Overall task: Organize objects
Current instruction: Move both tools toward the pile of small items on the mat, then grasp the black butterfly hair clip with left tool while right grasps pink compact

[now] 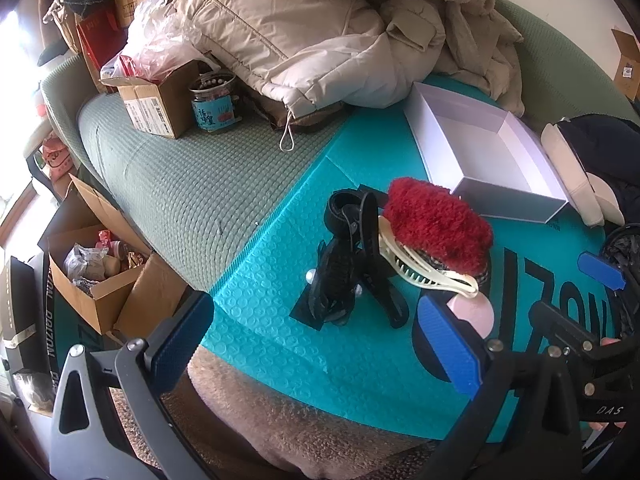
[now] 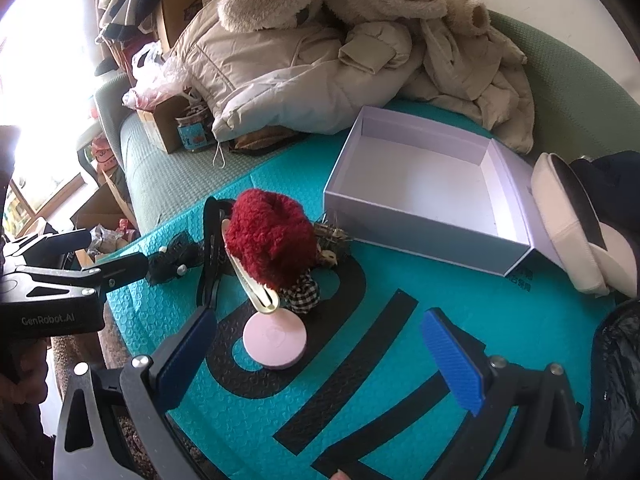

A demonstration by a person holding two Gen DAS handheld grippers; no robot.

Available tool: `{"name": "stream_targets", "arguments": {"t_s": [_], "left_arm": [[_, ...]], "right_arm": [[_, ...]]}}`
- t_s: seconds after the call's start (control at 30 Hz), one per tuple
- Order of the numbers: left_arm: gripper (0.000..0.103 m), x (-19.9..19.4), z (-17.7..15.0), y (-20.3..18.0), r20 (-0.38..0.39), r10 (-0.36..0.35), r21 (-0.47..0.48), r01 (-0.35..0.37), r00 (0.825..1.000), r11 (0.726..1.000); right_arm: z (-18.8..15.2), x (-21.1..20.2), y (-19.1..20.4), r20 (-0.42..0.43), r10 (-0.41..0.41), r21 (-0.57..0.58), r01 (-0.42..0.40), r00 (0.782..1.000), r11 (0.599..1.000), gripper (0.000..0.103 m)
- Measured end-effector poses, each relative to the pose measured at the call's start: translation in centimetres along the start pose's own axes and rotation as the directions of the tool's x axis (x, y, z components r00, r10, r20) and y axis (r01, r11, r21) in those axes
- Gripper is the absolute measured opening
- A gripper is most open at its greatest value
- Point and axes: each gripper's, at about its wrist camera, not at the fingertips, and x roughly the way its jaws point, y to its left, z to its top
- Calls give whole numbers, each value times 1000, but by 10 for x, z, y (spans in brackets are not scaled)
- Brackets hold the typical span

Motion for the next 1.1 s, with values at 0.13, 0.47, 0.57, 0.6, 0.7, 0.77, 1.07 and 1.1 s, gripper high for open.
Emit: {"name": "stream_targets", "arguments": {"t_s": [0.13,0.47,0.57,0.6,0.7,0.77,1.07,1.1], "left_arm": [[102,10,-2,0,-26,-6,-5,6,1000,1000],[99,38,-2,0,-73,-10,-1,10,997,1000],[96,47,-1,3,-90,-11,-5,10,996,1000],[95,50,-1,4,-95,-10,-8,9,995,1000],[93,58,0,7,-108,-10,-11,8,994,1000],[92,61,0,9,-115,-11,-14,9,993,1000],[86,76,4,8,-125,-16,-5,15,992,1000],[84,77,5,8,-124,-11,1,12,992,1000]], "right_arm": [[-2,6,-1,-15,9,1,-9,1000,1000,102],[-8,30,-6,-96,43,31,-40,994,999,102],[-9,36,-8,-112,58,41,-53,992,998,102],[-10,38,-8,-118,61,43,-56,991,997,102],[-12,43,-8,-137,73,48,-67,988,997,102],[-13,48,-7,-150,78,51,-71,986,996,101],[-16,64,-5,-200,108,56,-99,974,994,91],[-16,65,-4,-200,112,54,-104,973,993,91]]}}
